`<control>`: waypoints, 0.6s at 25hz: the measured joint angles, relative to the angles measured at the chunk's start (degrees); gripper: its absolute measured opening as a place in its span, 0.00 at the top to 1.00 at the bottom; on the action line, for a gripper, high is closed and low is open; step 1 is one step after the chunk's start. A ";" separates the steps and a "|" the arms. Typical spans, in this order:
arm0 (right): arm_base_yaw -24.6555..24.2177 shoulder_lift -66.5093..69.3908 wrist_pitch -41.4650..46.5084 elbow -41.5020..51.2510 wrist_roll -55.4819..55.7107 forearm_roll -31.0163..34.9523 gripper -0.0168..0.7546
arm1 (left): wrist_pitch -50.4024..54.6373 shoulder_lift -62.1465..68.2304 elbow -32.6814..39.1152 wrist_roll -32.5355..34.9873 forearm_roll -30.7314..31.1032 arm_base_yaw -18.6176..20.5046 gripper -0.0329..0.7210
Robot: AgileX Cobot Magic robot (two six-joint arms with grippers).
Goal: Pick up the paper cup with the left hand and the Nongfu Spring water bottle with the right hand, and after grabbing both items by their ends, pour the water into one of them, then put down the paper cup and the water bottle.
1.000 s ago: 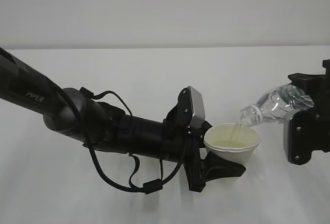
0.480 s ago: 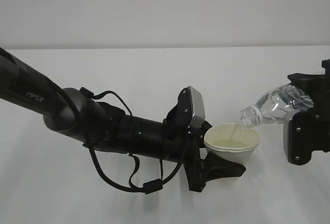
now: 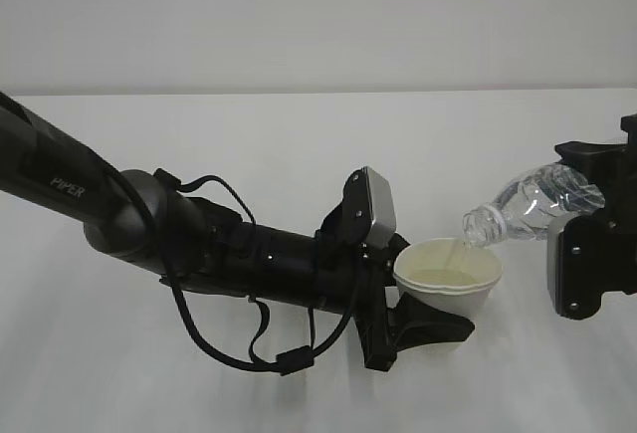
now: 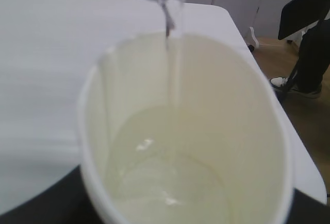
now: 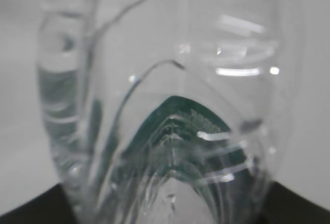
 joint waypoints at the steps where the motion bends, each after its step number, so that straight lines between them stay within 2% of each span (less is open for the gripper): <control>1: 0.00 0.00 0.00 0.00 0.00 0.00 0.48 | 0.00 0.00 0.00 0.00 0.00 0.00 0.38; 15: 0.00 0.00 -0.26 0.00 -0.21 0.00 0.48 | 0.00 0.26 0.00 -0.64 0.10 0.00 0.38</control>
